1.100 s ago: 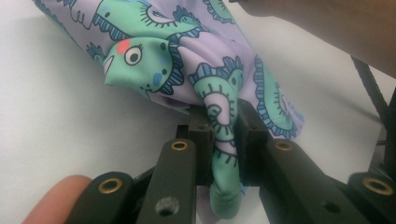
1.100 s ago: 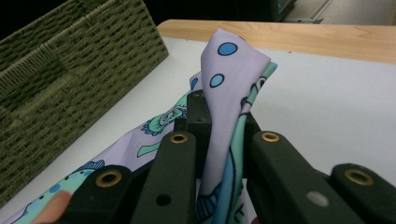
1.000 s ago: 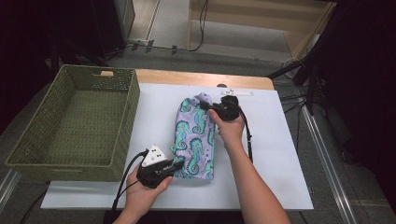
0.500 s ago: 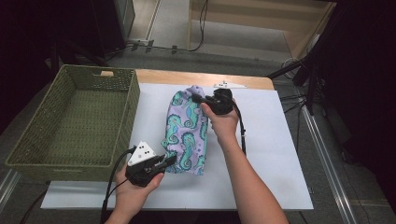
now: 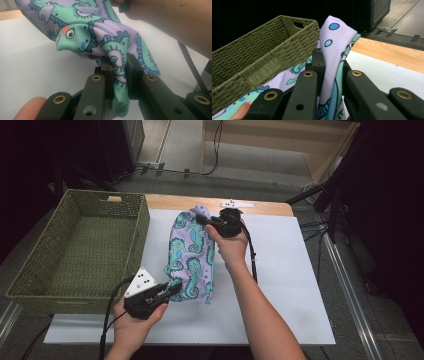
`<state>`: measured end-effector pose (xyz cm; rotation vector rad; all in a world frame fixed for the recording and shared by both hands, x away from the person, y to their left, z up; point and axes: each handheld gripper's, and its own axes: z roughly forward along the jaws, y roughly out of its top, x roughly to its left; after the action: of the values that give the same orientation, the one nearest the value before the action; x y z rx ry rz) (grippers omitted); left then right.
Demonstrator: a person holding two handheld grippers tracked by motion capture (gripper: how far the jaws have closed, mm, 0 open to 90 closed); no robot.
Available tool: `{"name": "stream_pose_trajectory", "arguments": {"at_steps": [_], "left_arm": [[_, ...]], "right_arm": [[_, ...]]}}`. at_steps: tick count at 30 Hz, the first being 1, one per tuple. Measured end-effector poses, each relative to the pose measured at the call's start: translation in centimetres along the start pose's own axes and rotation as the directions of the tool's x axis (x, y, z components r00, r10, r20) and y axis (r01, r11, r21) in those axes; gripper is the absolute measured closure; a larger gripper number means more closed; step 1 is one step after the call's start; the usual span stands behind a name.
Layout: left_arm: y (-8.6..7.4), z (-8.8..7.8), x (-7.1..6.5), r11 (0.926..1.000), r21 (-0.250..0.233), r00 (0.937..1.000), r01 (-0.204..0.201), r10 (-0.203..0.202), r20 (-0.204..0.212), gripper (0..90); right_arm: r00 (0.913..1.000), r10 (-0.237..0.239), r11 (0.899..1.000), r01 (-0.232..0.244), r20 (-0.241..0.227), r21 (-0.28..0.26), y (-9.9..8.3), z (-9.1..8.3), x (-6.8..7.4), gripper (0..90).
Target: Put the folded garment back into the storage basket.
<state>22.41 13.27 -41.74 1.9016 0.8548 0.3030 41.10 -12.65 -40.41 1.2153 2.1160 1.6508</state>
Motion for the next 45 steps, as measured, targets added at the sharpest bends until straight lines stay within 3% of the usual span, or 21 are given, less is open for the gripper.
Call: {"name": "stream_pose_trajectory", "arguments": {"at_steps": [27, 45], "left_arm": [[1.1, -5.3, 2.9, 0.9972, -0.073, 0.9977, 0.018, -0.023, -0.063, 78.5], [1.0, -9.8, 6.0, 0.9889, -0.138, 0.9897, 0.055, -0.072, -0.123, 78.5]], "right_arm": [[0.9963, -0.059, 0.998, 0.059, -0.063, 0.002, 4.5, 4.2, 4.8, 81.3], [0.9900, -0.099, 0.995, 0.101, -0.101, 0.019, 6.4, 8.6, 8.7, 81.3]]}}
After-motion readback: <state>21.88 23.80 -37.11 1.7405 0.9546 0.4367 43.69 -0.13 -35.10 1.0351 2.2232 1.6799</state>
